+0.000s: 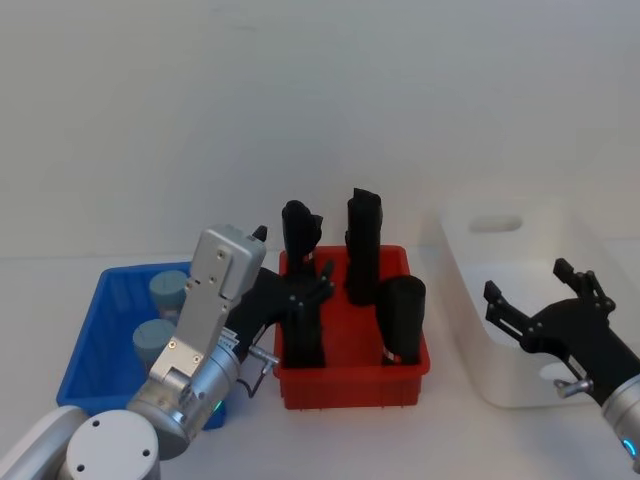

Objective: Pick the cotton swabs from the blue box and place them into the white box.

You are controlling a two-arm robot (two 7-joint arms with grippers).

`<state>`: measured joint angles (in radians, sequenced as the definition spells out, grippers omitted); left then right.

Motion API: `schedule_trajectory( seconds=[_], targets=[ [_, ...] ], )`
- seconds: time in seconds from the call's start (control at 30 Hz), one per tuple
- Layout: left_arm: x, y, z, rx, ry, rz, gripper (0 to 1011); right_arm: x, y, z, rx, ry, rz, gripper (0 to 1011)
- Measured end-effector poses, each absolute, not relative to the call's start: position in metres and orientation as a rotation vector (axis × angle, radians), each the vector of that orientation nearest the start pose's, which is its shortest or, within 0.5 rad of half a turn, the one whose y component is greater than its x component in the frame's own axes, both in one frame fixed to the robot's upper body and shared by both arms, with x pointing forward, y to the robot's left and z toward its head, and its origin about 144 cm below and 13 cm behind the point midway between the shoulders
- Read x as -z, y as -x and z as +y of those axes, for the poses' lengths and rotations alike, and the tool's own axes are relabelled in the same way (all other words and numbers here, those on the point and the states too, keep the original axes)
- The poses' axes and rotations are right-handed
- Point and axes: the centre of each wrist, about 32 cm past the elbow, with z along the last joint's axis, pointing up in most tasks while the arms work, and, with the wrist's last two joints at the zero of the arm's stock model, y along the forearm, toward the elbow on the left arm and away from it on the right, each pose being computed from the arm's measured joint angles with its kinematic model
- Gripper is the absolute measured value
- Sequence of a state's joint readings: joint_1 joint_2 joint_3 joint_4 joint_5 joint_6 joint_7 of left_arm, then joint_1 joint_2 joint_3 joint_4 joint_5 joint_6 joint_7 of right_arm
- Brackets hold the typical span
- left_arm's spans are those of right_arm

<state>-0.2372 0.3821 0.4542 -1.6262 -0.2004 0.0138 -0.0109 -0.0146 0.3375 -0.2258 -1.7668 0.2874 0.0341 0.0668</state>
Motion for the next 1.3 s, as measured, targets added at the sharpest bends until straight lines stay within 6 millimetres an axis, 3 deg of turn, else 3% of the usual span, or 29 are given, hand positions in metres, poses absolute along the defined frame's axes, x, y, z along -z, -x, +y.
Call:
schedule_trajectory(
  seconds=[0.6, 1.3],
  targets=[
    [-1.204, -0.492, 0.198, -1.124, -0.061, -0.268, 1004, -1.191, -0.447, -0.238, 1.199, -0.024, -0.071, 1002],
    [-1.204, -0.492, 0.198, -1.124, -0.061, -0.268, 1004, -1.206, -0.482, -0.236, 0.963, 0.083, 0.087, 1002]
  ],
)
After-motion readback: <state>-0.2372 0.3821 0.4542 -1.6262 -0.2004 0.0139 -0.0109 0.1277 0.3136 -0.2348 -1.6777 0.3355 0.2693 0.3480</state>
